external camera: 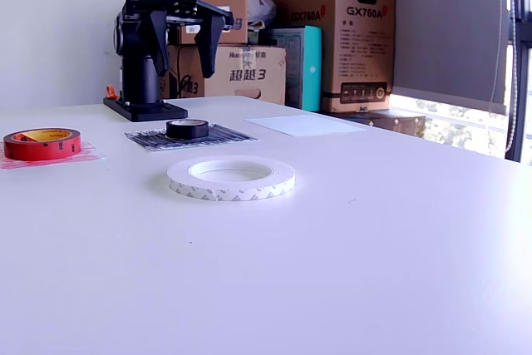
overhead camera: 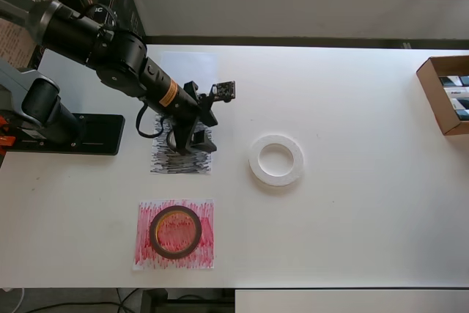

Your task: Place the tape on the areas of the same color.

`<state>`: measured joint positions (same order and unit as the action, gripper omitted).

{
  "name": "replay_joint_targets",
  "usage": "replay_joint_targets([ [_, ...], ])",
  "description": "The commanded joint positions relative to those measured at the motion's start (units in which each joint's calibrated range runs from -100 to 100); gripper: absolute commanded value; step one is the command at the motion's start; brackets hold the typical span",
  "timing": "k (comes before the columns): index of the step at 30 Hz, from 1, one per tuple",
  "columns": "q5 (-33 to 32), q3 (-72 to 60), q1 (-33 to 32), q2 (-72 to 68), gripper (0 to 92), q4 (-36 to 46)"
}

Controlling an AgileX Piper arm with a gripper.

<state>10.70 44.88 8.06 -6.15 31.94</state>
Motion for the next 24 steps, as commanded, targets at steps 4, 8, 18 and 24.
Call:
replay_joint_targets([
  [4, -3.7, -16.2, 0.4, -13.6, 71.3, 9.9],
  [8, -6.6, -24.2, 0.1, -19.9, 71.3, 15.4],
  [18, -13.8, -37.7, 0.0, -30.0, 65.6, 26.4],
  [24, -16.8, -40.9, 0.0, -32.0, 57.4, 28.4],
])
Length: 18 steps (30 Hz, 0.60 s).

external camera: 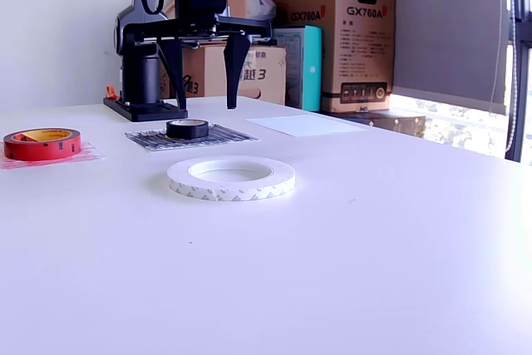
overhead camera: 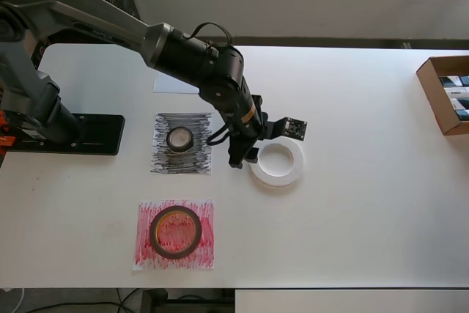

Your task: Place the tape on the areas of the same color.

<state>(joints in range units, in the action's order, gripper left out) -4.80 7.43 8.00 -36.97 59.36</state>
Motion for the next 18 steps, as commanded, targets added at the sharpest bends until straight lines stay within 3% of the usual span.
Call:
replay_joint_targets([
  [1, -1.3, -3.6, 0.0, -1.2, 57.6, 1.0],
  [18, -1.2, -3.7, 3.0, -2.0, 57.6, 2.5],
])
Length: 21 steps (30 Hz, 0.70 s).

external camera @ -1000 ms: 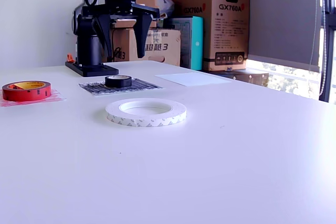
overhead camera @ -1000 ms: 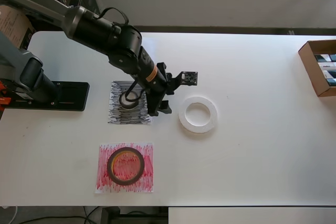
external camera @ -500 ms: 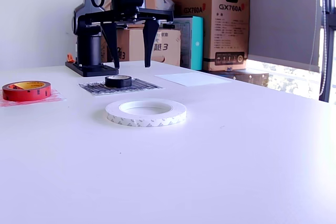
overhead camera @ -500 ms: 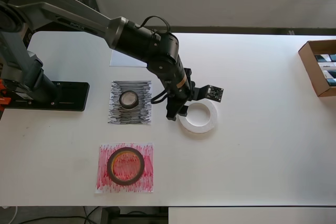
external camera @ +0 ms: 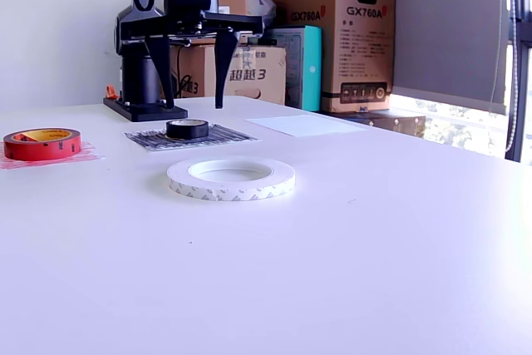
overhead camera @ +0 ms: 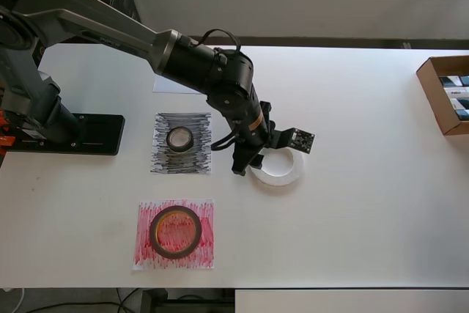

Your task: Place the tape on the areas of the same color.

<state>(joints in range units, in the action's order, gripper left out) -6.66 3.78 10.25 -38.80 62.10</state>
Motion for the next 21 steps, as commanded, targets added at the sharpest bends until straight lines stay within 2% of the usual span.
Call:
replay_joint_targets([
  [1, 0.7, -0.6, 0.9, -0.9, 57.6, -0.2],
  [10, 2.2, -9.3, 2.3, -6.6, 57.1, -0.9],
  [21, 2.2, -9.2, 1.7, -6.9, 57.0, -1.0],
])
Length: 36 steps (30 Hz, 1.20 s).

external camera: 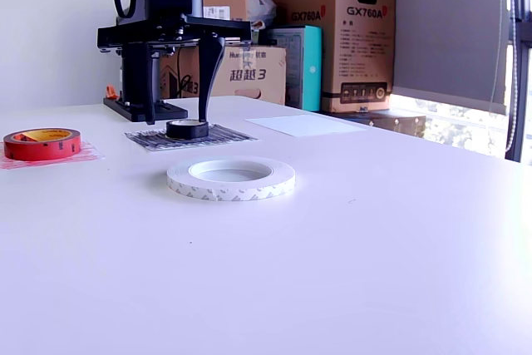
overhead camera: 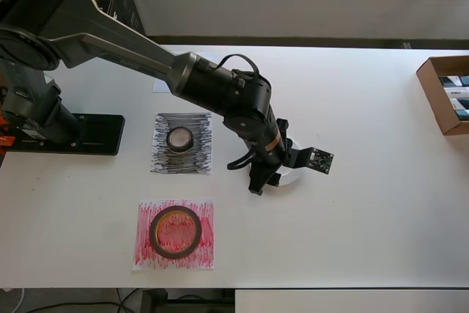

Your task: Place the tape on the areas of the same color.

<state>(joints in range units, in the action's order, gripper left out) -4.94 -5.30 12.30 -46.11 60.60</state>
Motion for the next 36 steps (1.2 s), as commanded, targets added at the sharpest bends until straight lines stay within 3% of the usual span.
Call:
replay_joint_targets([
  [1, 0.6, -0.1, -0.3, 0.4, 57.0, 0.5],
  [16, 29.4, 0.3, -2.0, 1.1, 57.0, 0.5],
  [29, 36.8, 0.3, -2.6, 0.8, 57.0, 0.4],
  [36, 47.3, 0.5, -2.5, 0.5, 57.0, 1.2],
])
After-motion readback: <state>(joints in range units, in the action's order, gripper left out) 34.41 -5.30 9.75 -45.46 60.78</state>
